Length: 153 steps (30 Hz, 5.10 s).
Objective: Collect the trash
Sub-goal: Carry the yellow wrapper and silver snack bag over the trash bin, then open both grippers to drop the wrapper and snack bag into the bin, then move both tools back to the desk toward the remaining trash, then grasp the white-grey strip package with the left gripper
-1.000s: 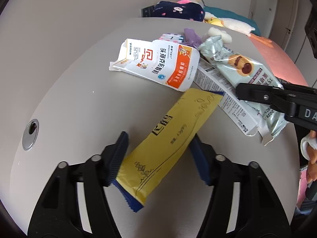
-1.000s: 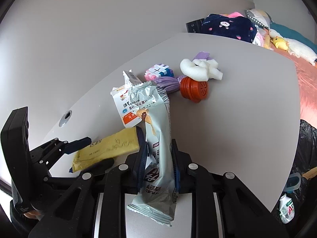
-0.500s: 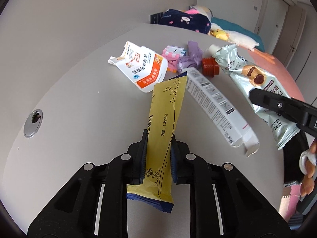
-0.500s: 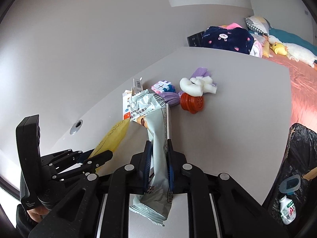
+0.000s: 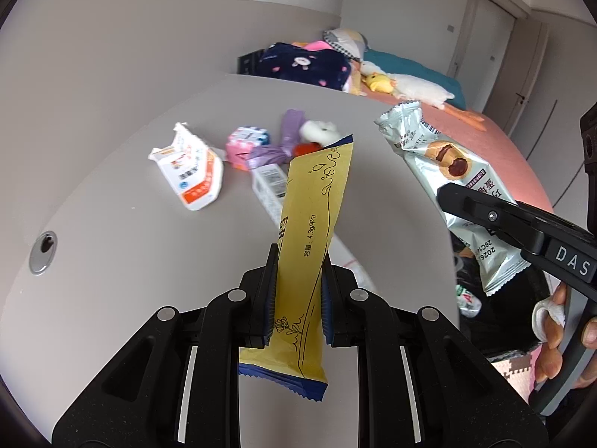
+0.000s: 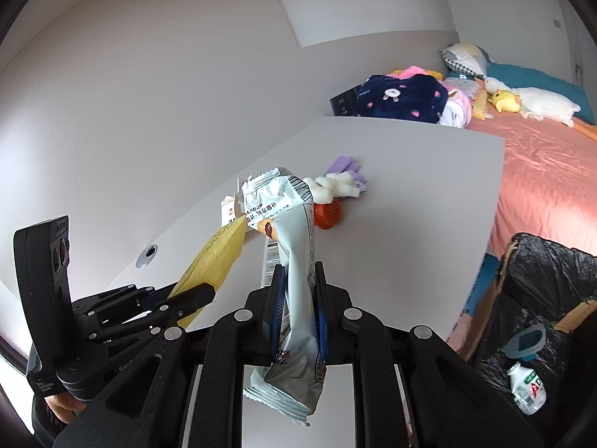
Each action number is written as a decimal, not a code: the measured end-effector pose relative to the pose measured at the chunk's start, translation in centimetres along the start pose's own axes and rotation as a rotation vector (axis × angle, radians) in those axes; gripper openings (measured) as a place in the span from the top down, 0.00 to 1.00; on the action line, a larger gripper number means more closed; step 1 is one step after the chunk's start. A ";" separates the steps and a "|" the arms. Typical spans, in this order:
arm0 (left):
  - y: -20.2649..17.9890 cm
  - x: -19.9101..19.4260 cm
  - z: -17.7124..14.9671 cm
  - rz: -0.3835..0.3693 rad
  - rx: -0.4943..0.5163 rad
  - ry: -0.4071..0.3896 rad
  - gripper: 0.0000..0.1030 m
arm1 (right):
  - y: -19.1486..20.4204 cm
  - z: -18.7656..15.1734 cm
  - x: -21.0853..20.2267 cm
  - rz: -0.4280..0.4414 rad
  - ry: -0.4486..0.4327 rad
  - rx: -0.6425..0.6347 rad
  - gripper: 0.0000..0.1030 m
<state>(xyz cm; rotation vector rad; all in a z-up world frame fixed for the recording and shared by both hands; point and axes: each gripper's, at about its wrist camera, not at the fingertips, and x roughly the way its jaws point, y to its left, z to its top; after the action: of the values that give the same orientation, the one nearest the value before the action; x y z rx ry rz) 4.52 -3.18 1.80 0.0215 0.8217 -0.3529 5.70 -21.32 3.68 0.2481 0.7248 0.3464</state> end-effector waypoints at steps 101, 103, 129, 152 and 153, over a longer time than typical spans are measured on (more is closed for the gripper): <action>-24.0 7.4 1.5 -0.336 0.258 0.101 0.06 | -21.2 -4.2 -15.5 -0.417 -0.158 0.326 0.18; -22.8 7.0 1.4 -0.319 0.248 0.092 0.06 | -20.5 -4.1 -14.9 -0.405 -0.154 0.316 0.18; -8.0 5.7 2.5 -0.058 0.030 0.019 0.06 | -11.6 -0.7 -5.3 -0.272 -0.081 0.195 0.18; -1.3 10.5 3.2 0.105 -0.089 0.140 0.36 | -8.0 2.4 1.4 -0.221 -0.039 0.167 0.18; -1.2 10.7 3.1 0.111 -0.088 0.145 0.40 | -7.9 2.4 1.6 -0.219 -0.038 0.169 0.18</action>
<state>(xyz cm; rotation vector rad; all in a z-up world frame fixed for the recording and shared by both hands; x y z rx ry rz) 13.07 -7.98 -3.60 0.0107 0.9751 -0.2122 10.23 -28.21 1.78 0.3312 0.7371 0.0720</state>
